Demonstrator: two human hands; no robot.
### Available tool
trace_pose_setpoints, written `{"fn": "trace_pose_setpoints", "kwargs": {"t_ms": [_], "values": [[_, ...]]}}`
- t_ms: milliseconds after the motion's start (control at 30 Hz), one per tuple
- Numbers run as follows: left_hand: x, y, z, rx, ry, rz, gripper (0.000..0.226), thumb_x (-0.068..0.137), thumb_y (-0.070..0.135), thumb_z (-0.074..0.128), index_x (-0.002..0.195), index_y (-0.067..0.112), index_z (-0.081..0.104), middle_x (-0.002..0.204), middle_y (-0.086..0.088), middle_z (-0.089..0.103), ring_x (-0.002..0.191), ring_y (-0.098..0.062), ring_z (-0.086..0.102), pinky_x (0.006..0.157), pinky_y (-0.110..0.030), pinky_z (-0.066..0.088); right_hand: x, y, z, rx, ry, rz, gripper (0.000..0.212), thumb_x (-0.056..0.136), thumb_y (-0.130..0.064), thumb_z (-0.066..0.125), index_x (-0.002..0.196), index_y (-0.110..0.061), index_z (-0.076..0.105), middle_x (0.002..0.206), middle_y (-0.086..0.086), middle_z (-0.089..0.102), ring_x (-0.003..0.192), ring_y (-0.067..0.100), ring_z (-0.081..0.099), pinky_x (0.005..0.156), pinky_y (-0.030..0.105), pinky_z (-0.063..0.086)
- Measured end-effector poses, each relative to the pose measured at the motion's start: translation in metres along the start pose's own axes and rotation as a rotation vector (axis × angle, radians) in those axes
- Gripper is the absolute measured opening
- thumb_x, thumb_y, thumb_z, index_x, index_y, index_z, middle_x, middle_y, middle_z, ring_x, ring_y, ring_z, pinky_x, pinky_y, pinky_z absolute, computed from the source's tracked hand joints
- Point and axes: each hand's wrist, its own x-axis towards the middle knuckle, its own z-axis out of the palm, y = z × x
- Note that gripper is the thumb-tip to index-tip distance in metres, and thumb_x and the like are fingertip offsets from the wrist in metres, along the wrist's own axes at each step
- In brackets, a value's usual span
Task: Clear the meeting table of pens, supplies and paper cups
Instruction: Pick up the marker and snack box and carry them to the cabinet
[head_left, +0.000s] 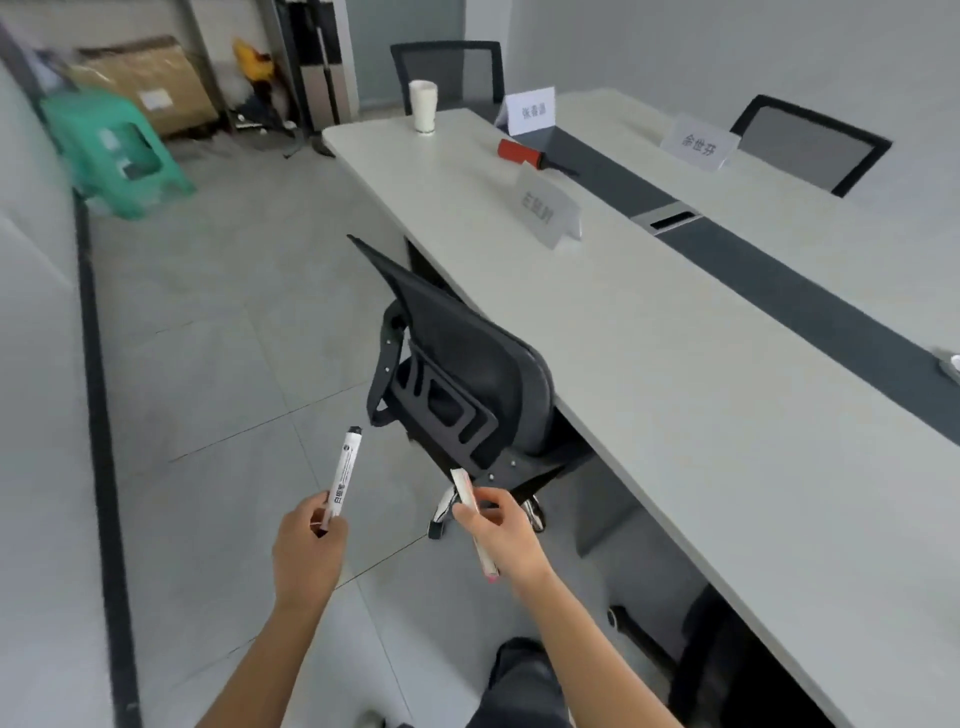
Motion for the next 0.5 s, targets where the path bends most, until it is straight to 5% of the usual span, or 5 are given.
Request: {"fn": "trace_pose_setpoints", "kwargs": {"t_ms": [200,367,500], "values": [[-0.015,-0.074,-0.095,-0.117,0.180,-0.193,0.025,0.085,-0.003,0.048,0.106,0.005,0.058,0.071,-0.004,0.052,0.065,-0.024,0.047,0.060,-0.029,0.037,-0.027,0.018,0.098,-0.206,-0.107,-0.026,0.056,0.077,-0.036,0.067,0.126,-0.024,0.042,0.108,-0.007,0.054,0.093,0.011,0.056,0.054,0.015,0.045],[-0.022,-0.108,-0.139,-0.201,0.305,-0.297,0.029,0.085,-0.003,0.047,0.110,0.005,0.058,0.083,-0.011,0.057,0.064,-0.022,0.046,0.056,-0.026,0.035,-0.019,0.010,0.145,-0.360,-0.131,-0.070,0.067,0.071,-0.043,0.071,0.127,-0.024,0.040,0.117,-0.003,0.053,0.110,0.017,0.051,0.091,0.034,0.048],[-0.019,-0.122,-0.175,-0.251,0.396,-0.309,0.026,0.085,-0.003,0.046,0.101,0.013,0.058,0.069,-0.002,0.052,0.061,-0.021,0.044,0.058,-0.027,0.035,-0.008,-0.004,0.191,-0.475,-0.168,-0.140,0.068,0.072,-0.042,0.071,0.128,-0.023,0.038,0.117,-0.004,0.049,0.112,0.019,0.050,0.098,0.040,0.046]]}}
